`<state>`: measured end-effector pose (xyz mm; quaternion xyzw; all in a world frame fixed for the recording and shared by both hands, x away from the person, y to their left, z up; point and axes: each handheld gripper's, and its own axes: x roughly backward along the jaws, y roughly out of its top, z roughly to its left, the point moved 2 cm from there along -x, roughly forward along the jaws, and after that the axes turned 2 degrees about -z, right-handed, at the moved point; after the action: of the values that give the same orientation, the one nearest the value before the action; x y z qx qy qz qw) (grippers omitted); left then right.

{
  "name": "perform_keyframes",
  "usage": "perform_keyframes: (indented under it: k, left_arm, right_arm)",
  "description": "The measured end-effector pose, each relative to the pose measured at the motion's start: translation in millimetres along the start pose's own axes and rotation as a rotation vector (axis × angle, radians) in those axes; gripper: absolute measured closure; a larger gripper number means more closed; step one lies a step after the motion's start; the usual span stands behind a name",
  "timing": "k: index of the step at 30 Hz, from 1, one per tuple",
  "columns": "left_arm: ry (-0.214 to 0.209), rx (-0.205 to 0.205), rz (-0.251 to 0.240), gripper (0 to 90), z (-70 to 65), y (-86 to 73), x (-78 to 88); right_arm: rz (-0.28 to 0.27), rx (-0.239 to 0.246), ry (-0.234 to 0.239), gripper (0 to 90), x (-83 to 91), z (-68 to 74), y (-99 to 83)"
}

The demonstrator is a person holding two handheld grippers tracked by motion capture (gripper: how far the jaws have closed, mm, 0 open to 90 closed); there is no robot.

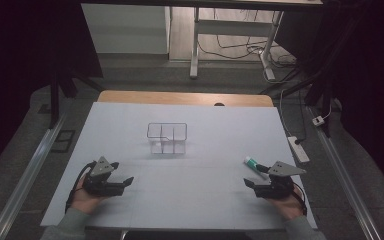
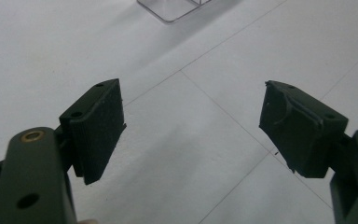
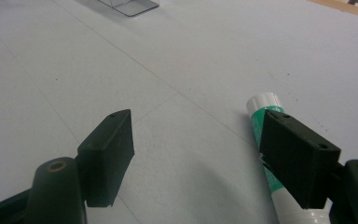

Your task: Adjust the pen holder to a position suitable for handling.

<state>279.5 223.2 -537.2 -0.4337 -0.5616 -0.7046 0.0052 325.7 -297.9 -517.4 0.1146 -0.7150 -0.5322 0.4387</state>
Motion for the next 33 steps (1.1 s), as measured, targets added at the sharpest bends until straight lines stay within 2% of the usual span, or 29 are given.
perform_keyframes:
  k: [33]
  left_arm:
    - [0.012, 0.007, -0.021, 22.7, 2.0, 5.9, 2.3]
  right_arm:
    - [-0.003, 0.009, 0.006, 26.2, -2.7, 4.1, 1.4]
